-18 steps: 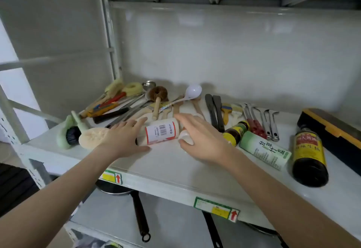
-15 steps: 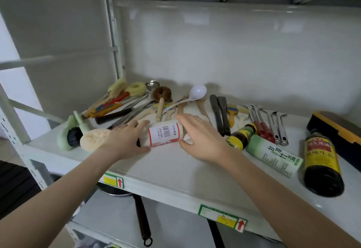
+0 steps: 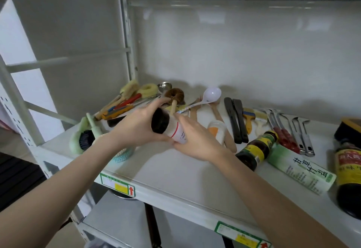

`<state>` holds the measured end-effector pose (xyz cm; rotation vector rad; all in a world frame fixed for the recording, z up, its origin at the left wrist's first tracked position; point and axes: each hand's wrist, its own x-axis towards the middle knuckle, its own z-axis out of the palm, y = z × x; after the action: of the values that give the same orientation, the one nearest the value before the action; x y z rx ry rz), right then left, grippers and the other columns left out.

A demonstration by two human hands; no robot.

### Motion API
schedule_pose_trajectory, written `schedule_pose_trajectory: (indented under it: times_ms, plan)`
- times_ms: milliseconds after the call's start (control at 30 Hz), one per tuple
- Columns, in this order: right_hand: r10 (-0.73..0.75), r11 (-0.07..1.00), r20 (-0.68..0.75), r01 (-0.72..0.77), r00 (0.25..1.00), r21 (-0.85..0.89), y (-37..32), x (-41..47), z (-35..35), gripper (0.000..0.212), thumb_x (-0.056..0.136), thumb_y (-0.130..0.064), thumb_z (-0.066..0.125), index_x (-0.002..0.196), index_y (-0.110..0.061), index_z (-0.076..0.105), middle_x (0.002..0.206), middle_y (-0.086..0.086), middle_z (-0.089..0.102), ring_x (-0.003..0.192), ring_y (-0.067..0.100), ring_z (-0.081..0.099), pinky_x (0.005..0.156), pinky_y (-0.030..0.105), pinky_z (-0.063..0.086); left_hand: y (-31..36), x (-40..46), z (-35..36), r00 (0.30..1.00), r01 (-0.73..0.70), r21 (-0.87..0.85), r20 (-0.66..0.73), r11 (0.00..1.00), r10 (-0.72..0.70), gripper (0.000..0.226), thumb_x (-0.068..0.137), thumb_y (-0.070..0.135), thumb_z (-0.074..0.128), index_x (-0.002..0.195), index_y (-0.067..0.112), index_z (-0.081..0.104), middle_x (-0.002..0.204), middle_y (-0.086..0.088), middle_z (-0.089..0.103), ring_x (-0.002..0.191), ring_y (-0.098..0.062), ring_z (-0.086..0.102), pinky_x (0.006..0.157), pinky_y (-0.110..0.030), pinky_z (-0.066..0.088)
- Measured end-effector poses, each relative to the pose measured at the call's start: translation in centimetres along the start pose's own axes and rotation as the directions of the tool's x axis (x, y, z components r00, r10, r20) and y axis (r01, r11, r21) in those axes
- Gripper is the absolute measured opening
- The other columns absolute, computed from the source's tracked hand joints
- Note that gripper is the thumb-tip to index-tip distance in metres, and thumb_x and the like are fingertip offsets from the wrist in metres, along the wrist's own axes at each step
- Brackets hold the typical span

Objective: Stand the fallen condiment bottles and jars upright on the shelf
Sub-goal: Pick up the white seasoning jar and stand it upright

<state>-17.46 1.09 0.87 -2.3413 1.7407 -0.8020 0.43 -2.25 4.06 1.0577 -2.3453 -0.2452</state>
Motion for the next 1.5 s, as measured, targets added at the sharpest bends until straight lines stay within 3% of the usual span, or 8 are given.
schedule_pose_trajectory:
  times_ms: [133,367,600,733,967,1100,1267,1500]
  plan:
    - [0.194,0.968,-0.071,-0.179,0.978,0.176,-0.3,0.2,-0.1,0.065,0.066,-0.048,0.073,0.113,-0.013,0.044,0.110,0.008,0.064,0.101,0.025,0.061,0.079,0.038,0.051,0.5,1.9,-0.3,0.996,0.004,-0.167,-0.087,0.986,-0.019,0.100,0.057,0.040,0.086,0.139,0.027,0.030,0.127,0.002,0.041,0.120,-0.010,0.043,0.105,-0.034,0.041]
    - [0.307,0.934,-0.082,-0.284,0.948,0.217,-0.2,0.4,0.7,0.103,0.040,-0.073,0.063,0.124,-0.021,0.034,0.127,0.008,0.055,0.105,0.027,0.063,0.083,0.044,0.054,1.2,2.7,0.8,0.999,-0.010,-0.309,-0.033,0.951,0.000,0.061,0.074,0.022,0.077,0.129,0.021,0.051,0.126,0.006,0.045,0.119,-0.012,0.048,0.099,-0.040,0.048]
    - [0.227,0.967,0.004,-0.225,0.974,0.118,1.0,-0.3,-0.5,0.079,0.067,-0.049,0.070,0.129,-0.020,0.029,0.114,0.003,0.065,0.101,0.025,0.064,0.081,0.044,0.053,1.1,2.4,0.5,0.998,-0.049,-0.188,0.026,0.981,0.055,0.059,0.081,0.017,0.069,0.134,0.020,0.044,0.141,0.003,0.039,0.131,-0.012,0.036,0.109,-0.025,0.030]
    - [0.204,0.979,-0.020,-0.203,0.979,0.020,2.5,-1.2,-3.0,0.039,0.082,-0.023,0.061,0.117,-0.019,0.046,0.115,0.005,0.063,0.107,0.025,0.059,0.090,0.040,0.047,3.1,2.1,1.3,0.986,-0.095,-0.115,-0.145,0.989,0.078,0.058,0.082,0.016,0.065,0.135,0.019,0.044,0.151,-0.002,0.029,0.143,-0.015,0.019,0.111,-0.019,0.015]
    - [0.291,0.954,-0.057,-0.284,0.955,0.097,4.8,-2.8,-6.2,0.042,0.086,-0.017,0.056,0.127,-0.015,0.045,0.127,0.005,0.053,0.114,0.023,0.053,0.084,0.026,0.036,8.2,3.1,5.1,0.966,-0.219,-0.124,-0.168,0.968,0.197,0.051,0.084,0.013,0.058,0.133,0.012,0.045,0.144,-0.010,0.037,0.134,-0.017,0.034,0.101,0.001,0.015]
    - [0.327,0.941,-0.047,-0.321,0.944,0.108,5.4,-3.6,-6.2,0.040,0.088,-0.012,0.050,0.128,-0.011,0.044,0.130,0.007,0.052,0.116,0.026,0.053,0.088,0.027,0.037,8.8,2.6,8.2,0.995,-0.093,-0.139,-0.036,0.986,0.089,0.057,0.084,0.021,0.061,0.136,0.013,0.037,0.140,-0.010,0.039,0.123,-0.028,0.047,0.098,-0.019,0.034]
    - [0.368,0.930,-0.036,-0.366,0.929,0.036,5.4,-4.0,-5.5,0.043,0.090,-0.018,0.049,0.132,-0.012,0.041,0.132,0.012,0.052,0.120,0.027,0.051,0.097,0.035,0.040,8.5,1.7,10.8,0.937,0.308,-0.075,0.197,0.949,-0.288,0.076,0.082,0.054,0.057,0.140,0.016,0.025,0.134,-0.014,0.049,0.118,-0.034,0.051,0.088,-0.037,0.040]
    - [0.298,0.954,-0.113,-0.301,0.948,-0.006,4.9,-4.1,-5.2,0.044,0.089,-0.023,0.051,0.131,-0.010,0.041,0.130,0.010,0.048,0.110,0.028,0.055,0.090,0.036,0.043,9.2,0.9,10.4,0.976,0.216,-0.141,0.030,0.966,-0.214,0.069,0.082,0.047,0.059,0.138,0.016,0.034,0.129,-0.012,0.055,0.115,-0.030,0.055,0.088,-0.035,0.044]
